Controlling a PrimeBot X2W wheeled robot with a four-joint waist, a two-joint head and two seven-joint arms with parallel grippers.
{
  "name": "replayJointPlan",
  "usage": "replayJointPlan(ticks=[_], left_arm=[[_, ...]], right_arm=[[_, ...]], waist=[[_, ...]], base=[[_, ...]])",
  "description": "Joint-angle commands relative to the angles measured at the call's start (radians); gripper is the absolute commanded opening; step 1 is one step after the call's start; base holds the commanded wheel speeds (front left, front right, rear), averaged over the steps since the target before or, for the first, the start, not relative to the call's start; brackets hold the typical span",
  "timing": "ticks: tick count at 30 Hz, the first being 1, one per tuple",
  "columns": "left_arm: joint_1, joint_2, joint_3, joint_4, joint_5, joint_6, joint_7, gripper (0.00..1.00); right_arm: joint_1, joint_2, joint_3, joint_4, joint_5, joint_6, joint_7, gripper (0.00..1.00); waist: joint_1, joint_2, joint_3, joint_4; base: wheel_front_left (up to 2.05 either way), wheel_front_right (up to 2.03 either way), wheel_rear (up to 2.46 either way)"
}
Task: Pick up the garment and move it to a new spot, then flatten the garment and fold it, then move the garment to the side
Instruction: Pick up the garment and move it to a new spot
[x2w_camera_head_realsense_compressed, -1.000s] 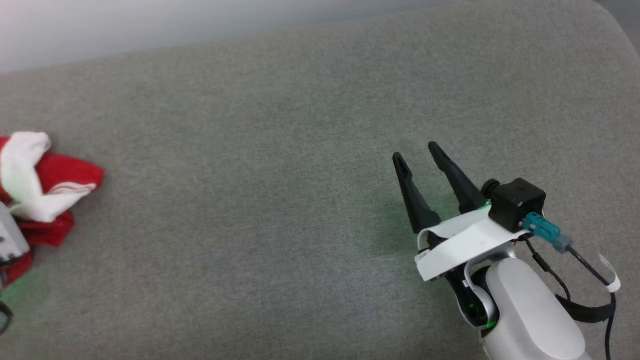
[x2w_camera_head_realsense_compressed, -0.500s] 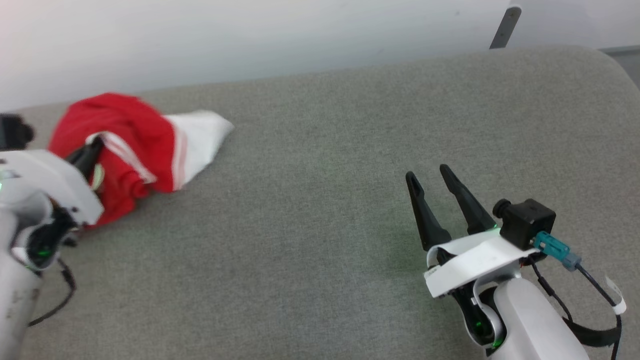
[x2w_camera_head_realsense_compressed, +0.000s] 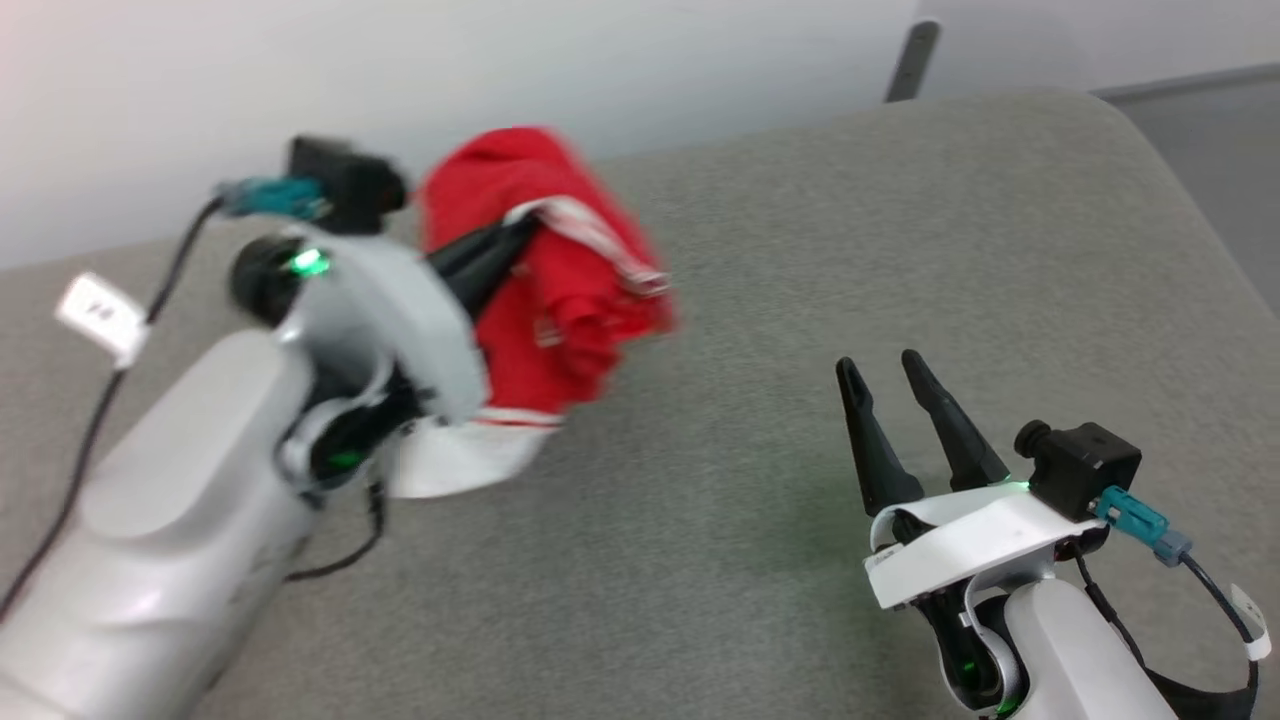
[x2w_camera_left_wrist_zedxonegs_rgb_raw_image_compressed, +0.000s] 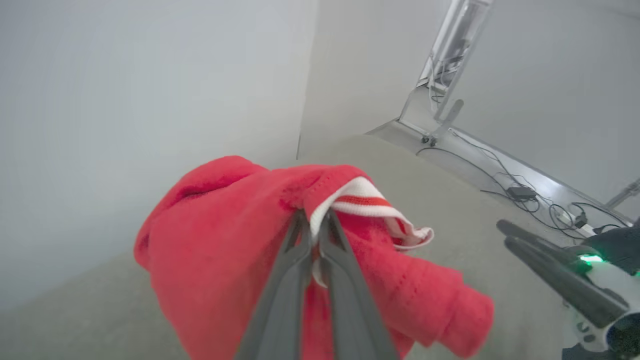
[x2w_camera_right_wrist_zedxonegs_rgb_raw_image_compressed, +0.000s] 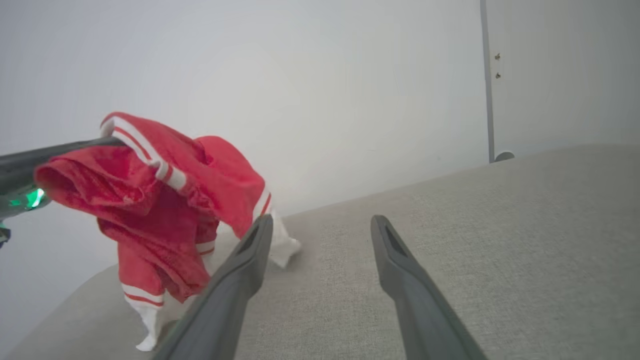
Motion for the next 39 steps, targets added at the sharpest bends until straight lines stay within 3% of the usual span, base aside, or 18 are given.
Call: replayJointPlan(ticks=[1,3,8,15,21,28,39], left_arm=[[-0.035,-0.026,-0.012,-0.017,0.005,-0.002,0.000,0.00],[-0.068,-0.067,-0.029,-0.038,-0.018,-0.002,-0.002,0.00],[-0.123,-0.100,-0.113,-0.030,-0.028,-0.002,-0.029,0.00],[-0.151,-0.012,-0.281,0.090,-0.052,-0.002,-0.033,0.00],[-0.193,0.065,-0.425,0.193,-0.009,-0.002,-0.039,0.00],[-0.225,0.048,-0.548,0.280,0.070,-0.002,-0.014,0.00],[-0.150,0.045,-0.570,0.350,0.149,-0.002,0.108,0.00]], right_arm=[[0.011,0.001,-0.002,-0.007,0.016,0.000,-0.001,1.00],[0.018,0.001,-0.003,-0.012,0.027,0.000,-0.001,1.00],[0.020,0.001,-0.007,-0.025,0.056,0.000,-0.001,1.00],[0.028,0.001,-0.013,-0.039,0.092,0.000,-0.001,1.00],[0.033,0.001,-0.017,-0.047,0.105,0.000,-0.001,1.00],[0.016,0.001,0.003,-0.063,0.132,0.000,-0.001,1.00],[-0.003,0.001,0.020,-0.083,0.177,0.000,-0.001,1.00]], waist=[[0.0000,-0.0001,0.007,-0.056],[0.0000,-0.0001,0.014,-0.084],[0.0000,-0.0001,0.036,-0.147],[0.0000,-0.0001,0.058,-0.204],[0.0000,-0.0001,0.070,-0.218],[0.0000,-0.0001,0.108,-0.234],[0.0000,-0.0001,0.182,-0.300]], base=[[0.00,0.00,0.00],[0.00,0.00,0.00],[0.00,0.00,0.00],[0.00,0.00,0.00],[0.00,0.00,0.00],[0.00,0.00,0.00],[0.00,0.00,0.00]])
